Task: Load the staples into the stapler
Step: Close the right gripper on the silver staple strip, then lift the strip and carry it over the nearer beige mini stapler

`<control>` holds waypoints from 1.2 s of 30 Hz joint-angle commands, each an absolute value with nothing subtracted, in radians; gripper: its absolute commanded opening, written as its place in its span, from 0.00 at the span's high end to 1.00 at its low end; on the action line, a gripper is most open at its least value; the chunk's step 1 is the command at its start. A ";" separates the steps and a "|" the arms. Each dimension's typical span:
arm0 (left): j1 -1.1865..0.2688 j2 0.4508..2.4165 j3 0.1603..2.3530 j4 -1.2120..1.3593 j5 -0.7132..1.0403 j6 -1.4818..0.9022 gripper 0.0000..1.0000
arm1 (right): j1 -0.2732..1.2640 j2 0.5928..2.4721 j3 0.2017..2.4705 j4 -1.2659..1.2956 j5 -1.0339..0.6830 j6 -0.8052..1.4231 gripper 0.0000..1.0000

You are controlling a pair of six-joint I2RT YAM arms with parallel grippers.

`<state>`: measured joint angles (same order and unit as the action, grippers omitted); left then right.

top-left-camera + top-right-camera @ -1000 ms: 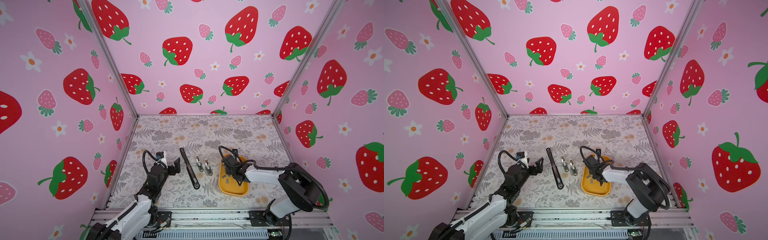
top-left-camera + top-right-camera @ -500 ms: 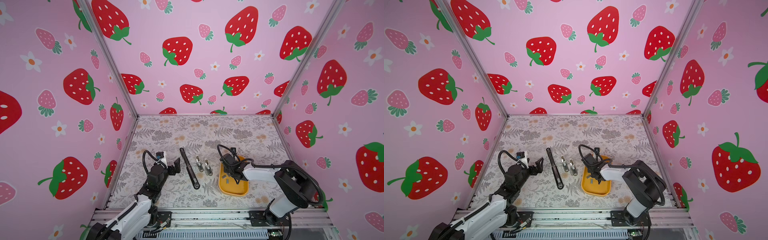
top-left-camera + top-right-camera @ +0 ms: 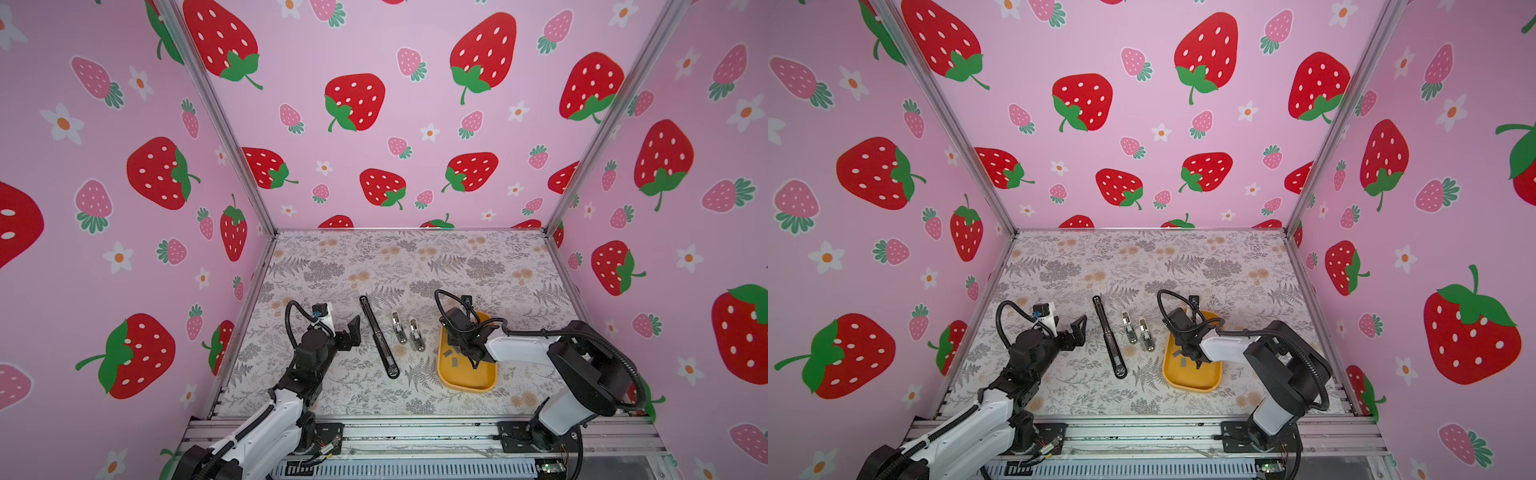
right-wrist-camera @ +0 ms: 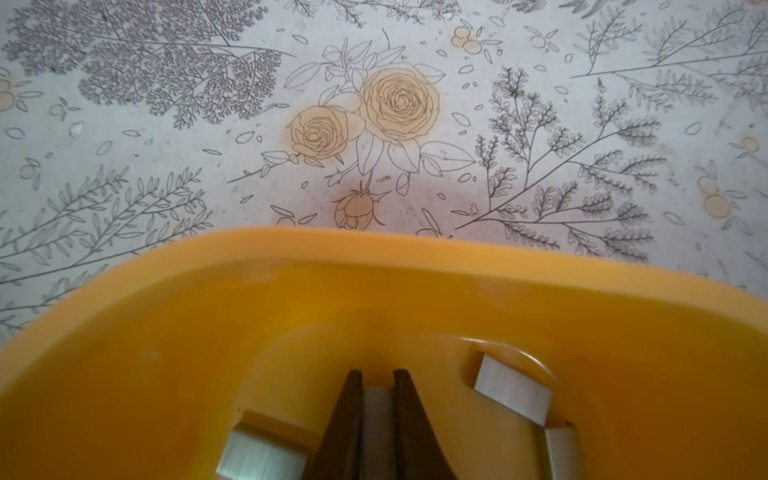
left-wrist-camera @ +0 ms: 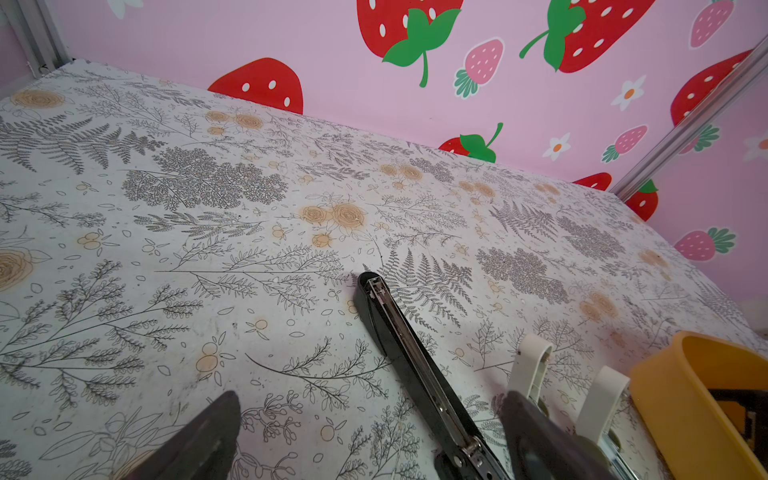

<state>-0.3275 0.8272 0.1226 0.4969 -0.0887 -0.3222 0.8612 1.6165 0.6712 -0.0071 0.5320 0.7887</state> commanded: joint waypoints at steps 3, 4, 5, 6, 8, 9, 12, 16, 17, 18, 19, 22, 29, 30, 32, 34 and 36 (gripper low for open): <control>-0.331 0.816 0.129 0.507 -0.094 -0.326 0.01 | 0.862 1.660 0.643 -0.066 0.488 0.785 0.89; -0.331 0.817 0.130 0.509 -0.098 -0.326 0.01 | 0.862 1.656 0.644 -0.070 0.487 0.782 0.89; -0.330 0.820 0.131 0.509 -0.101 -0.327 0.01 | 0.862 1.648 0.644 -0.074 0.488 0.777 0.89; -0.331 0.825 0.133 0.508 -0.101 -0.326 0.01 | 0.861 1.640 0.645 -0.076 0.489 0.773 0.89; -0.331 0.831 0.138 0.507 -0.098 -0.324 0.01 | 0.861 1.612 0.646 -0.081 0.497 0.761 0.90; -0.331 0.834 0.137 0.508 -0.098 -0.324 0.01 | 0.862 1.599 0.649 -0.084 0.498 0.755 0.91; -0.331 0.833 0.138 0.505 -0.102 -0.325 0.01 | 0.875 1.537 0.659 -0.098 0.503 0.733 0.93; -0.331 0.860 0.151 0.509 -0.121 -0.327 0.01 | 0.899 1.447 0.676 -0.124 0.509 0.708 0.93; -0.331 0.875 0.157 0.508 -0.119 -0.325 0.01 | 0.905 1.423 0.683 -0.137 0.513 0.701 0.93; -0.331 0.888 0.166 0.507 -0.113 -0.322 0.01 | 0.911 1.405 0.689 -0.147 0.517 0.697 0.93; -0.331 0.900 0.171 0.508 -0.105 -0.318 0.01 | 0.920 1.382 0.693 -0.158 0.524 0.692 0.94; -0.332 0.911 0.176 0.508 -0.089 -0.312 0.01 | 0.963 1.307 0.694 -0.165 0.552 0.679 0.94; -0.333 0.916 0.170 0.535 -0.067 -0.302 0.01 | 1.115 1.170 0.712 -0.185 0.635 0.655 0.94; -0.333 0.919 0.170 0.535 -0.062 -0.301 0.01 | 1.133 1.158 0.715 -0.186 0.649 0.651 0.94; -0.333 0.918 0.170 0.537 -0.055 -0.299 0.01 | 1.174 1.149 0.725 -0.170 0.662 0.626 0.94; -0.335 0.912 0.166 0.538 -0.055 -0.300 0.01 | 1.209 1.150 0.737 -0.152 0.662 0.606 0.94; -0.336 0.907 0.160 0.544 -0.057 -0.299 0.01 | 1.245 1.159 0.751 -0.135 0.665 0.588 0.94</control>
<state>-0.3321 0.9169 0.1310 0.5064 -0.0666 -0.3096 1.2110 1.1587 0.7185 -0.1474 0.6231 0.6262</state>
